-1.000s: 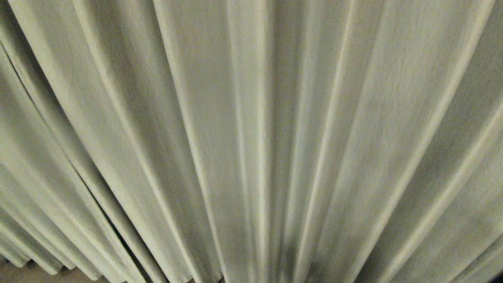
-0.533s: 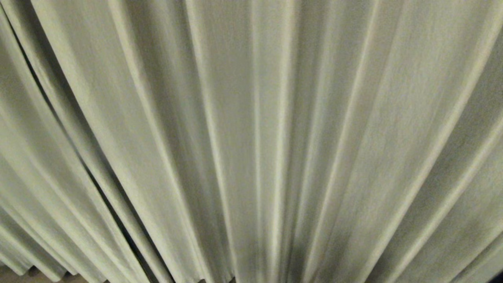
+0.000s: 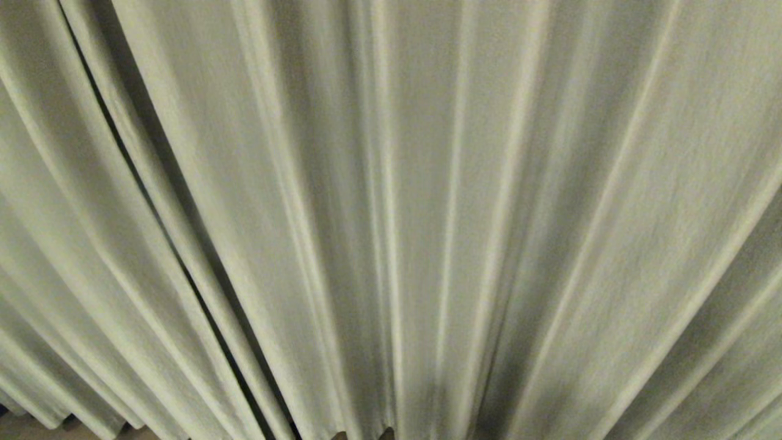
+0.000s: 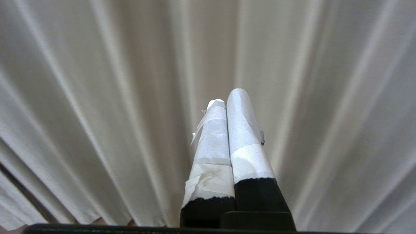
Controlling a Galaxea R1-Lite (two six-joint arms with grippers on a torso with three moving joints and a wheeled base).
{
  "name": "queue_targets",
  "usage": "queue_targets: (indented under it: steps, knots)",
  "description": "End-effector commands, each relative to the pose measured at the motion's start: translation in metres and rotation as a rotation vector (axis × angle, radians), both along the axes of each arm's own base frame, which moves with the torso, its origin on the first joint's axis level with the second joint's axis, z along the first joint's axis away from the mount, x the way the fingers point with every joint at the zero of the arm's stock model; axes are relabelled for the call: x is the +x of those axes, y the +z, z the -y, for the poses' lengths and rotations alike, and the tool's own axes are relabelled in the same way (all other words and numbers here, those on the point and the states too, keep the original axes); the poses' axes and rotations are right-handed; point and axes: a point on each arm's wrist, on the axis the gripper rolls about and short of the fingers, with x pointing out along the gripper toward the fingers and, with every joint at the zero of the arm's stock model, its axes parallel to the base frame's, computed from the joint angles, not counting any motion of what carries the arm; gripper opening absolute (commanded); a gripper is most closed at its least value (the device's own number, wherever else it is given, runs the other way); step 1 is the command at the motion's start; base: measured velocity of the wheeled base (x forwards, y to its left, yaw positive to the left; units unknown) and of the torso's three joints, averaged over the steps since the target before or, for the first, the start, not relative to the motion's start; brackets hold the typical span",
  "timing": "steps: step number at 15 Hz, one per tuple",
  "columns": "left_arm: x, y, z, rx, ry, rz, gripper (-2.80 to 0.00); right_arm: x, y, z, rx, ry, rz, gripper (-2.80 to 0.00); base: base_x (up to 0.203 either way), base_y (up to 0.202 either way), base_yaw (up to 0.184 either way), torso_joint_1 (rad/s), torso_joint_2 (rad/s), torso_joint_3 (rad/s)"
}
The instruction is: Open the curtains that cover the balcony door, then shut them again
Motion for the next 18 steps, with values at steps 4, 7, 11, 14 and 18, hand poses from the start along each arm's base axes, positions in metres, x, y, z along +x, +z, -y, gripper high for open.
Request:
queue_targets:
  steps: [4, 7, 11, 14, 18]
  knots:
    - [0.0000, 0.0000, 0.0000, -0.001, 0.000, 0.001, -2.80, 0.0000, 0.0001, 0.0000, 0.000, 0.000, 0.001, -2.80, 0.000, 0.187, 0.000, 0.004, 0.00, 0.001]
    - [0.0000, 0.0000, 0.0000, -0.001, 0.000, 0.001, -2.80, 0.0000, 0.0001, 0.0000, 0.000, 0.000, 0.001, -2.80, 0.000, 0.188, -0.001, 0.002, 0.00, 0.004]
    - [0.0000, 0.0000, 0.0000, -0.001, 0.000, 0.001, -2.80, 0.0000, 0.0001, 0.0000, 0.000, 0.000, 0.001, -2.80, 0.000, 0.176, 0.002, -0.003, 0.00, 0.002]
    - [0.0000, -0.0001, 0.0000, -0.001, 0.001, -0.001, -2.80, 0.0000, 0.0001, 0.0000, 0.000, 0.000, 0.001, -2.80, 0.000, 0.193, -0.001, 0.005, 0.00, 0.006]
    - [0.0000, -0.0001, 0.0000, -0.001, 0.001, 0.000, -2.80, 0.0000, 0.0001, 0.0000, 0.000, 0.000, 0.001, -2.80, 0.000, 0.184, -0.002, 0.000, 0.00, 0.003]
